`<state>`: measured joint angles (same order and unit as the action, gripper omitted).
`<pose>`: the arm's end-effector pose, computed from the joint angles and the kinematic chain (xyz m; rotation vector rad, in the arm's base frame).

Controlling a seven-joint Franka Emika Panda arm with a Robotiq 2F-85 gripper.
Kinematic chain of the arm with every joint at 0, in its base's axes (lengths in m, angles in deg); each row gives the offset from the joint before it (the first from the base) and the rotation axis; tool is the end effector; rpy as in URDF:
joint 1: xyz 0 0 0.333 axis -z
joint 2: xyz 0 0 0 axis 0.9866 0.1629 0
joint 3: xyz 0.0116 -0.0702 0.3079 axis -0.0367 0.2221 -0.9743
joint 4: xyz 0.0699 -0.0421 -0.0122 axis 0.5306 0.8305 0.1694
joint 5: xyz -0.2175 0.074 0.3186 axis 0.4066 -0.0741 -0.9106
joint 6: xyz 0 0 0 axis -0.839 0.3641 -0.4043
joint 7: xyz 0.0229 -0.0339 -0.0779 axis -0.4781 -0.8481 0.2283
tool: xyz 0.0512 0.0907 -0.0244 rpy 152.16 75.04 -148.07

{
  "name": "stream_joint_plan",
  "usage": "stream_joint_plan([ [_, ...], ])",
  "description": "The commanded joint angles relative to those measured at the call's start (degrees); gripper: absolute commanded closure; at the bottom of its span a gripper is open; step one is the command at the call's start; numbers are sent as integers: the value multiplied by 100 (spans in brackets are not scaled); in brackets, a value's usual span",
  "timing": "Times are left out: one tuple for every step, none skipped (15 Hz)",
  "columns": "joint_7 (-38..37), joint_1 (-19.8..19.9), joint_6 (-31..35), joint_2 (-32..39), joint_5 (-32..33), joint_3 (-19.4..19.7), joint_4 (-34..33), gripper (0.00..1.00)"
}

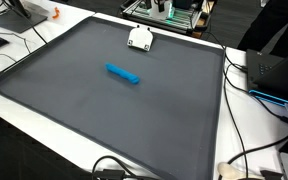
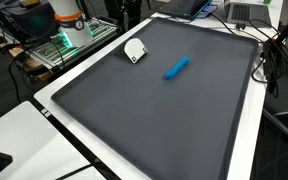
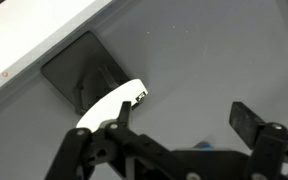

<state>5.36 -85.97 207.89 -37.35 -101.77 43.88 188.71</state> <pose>0.3717 0.0681 0.3522 -2.7495 0.8296 0.0039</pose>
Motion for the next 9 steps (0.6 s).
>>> stream_joint_plan([
  [-247, 70, -236, 241, -597, 170, -4, 0],
  [-298, 90, -280, 292, -772, 216, -4, 0],
  [-374, 125, -302, 354, -925, 249, -3, 0],
  [-484, 174, -263, 428, -1037, 259, -2, 0],
  [-497, 196, -222, 504, -1191, 288, -2, 0],
  [-577, 244, -150, 586, -1285, 277, -3, 0],
  [-600, 282, -87, 668, -1404, 278, -1, 0],
  [-641, 324, -34, 744, -1477, 265, -2, 0],
  [-699, 373, 24, 827, -1507, 245, -2, 0],
])
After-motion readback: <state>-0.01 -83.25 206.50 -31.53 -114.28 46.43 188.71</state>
